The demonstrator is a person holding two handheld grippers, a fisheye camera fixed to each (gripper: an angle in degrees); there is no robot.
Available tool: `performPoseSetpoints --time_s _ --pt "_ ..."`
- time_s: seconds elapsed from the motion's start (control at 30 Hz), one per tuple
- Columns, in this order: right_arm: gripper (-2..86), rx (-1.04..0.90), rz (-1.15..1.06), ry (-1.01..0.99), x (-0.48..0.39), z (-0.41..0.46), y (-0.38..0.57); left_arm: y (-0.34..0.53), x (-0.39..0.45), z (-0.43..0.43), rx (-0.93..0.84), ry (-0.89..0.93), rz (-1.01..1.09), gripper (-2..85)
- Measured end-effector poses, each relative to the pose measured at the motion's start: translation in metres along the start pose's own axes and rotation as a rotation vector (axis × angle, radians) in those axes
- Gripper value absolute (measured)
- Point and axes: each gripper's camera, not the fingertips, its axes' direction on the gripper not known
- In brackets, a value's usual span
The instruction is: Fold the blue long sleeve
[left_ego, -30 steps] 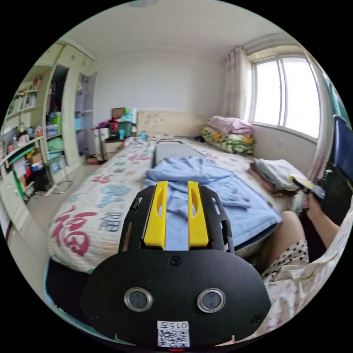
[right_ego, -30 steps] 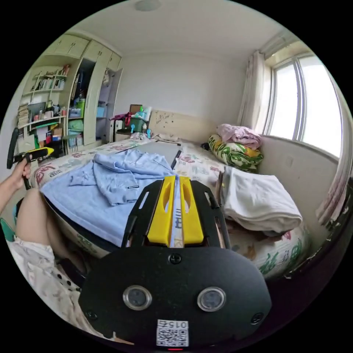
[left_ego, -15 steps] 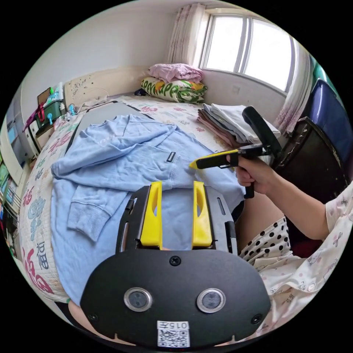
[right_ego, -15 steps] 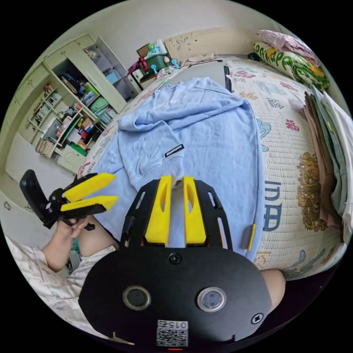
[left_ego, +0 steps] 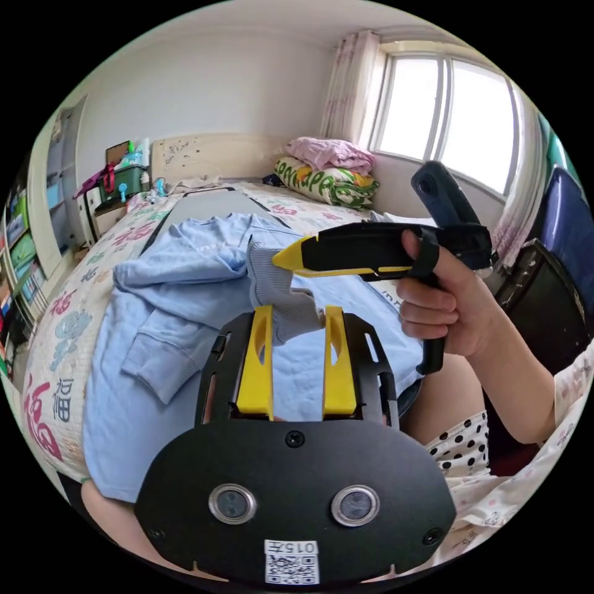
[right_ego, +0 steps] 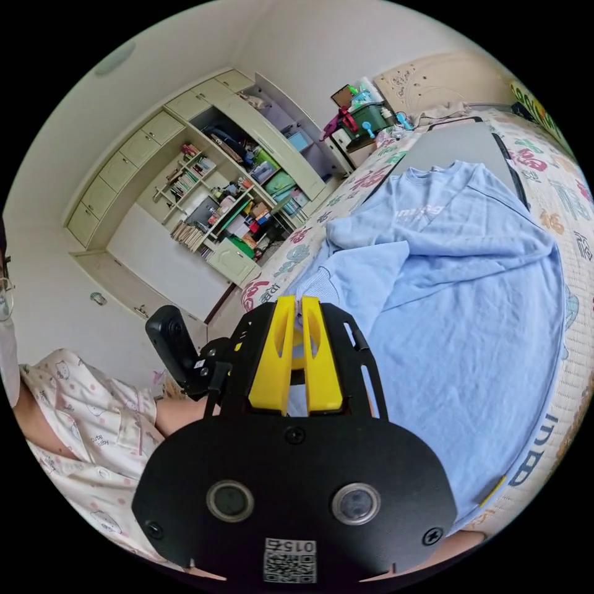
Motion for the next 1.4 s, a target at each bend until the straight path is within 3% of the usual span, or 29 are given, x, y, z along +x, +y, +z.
performPoseSetpoints --time_s 0.13,0.23,0.3,0.43,0.6,0.77,1.07,1.23,1.4 --pt "0.9 -0.011 0.02 -0.038 -0.003 0.027 0.001 0.016 -0.035 -0.005 -0.032 0.112 -0.079 14.5" --pt "1.0 -0.049 0.007 -0.025 -0.009 0.047 0.003 0.035 -0.046 -0.017 0.004 0.065 -0.06 15.0" --pt "1.0 -0.067 -0.026 0.028 -0.019 0.058 0.001 0.048 -0.056 -0.018 0.041 0.023 -0.06 11.9" --pt "1.4 -0.094 -0.112 0.118 -0.043 0.082 -0.003 0.077 -0.093 -0.012 0.06 0.107 -0.118 3.8" --pt "2.9 -0.078 -0.288 0.162 -0.065 0.106 0.0 0.126 -0.172 -0.064 0.184 -0.04 -0.294 1.4" --pt "8.6 -0.269 -0.521 0.363 -0.092 0.187 -0.001 0.181 -0.253 -0.103 0.136 -0.131 -0.436 0.9" --pt "10.5 -0.58 -0.744 0.526 -0.098 0.311 -0.039 0.237 -0.274 -0.08 0.104 -0.082 -0.482 0.9" --pt "2.4 -0.569 -0.598 0.375 -0.079 0.309 -0.093 0.24 -0.282 -0.063 0.095 -0.031 -0.473 1.0" --pt "0.6 -0.382 -0.318 0.271 -0.027 0.208 -0.187 0.179 -0.338 -0.083 0.055 0.048 -0.339 1.4"
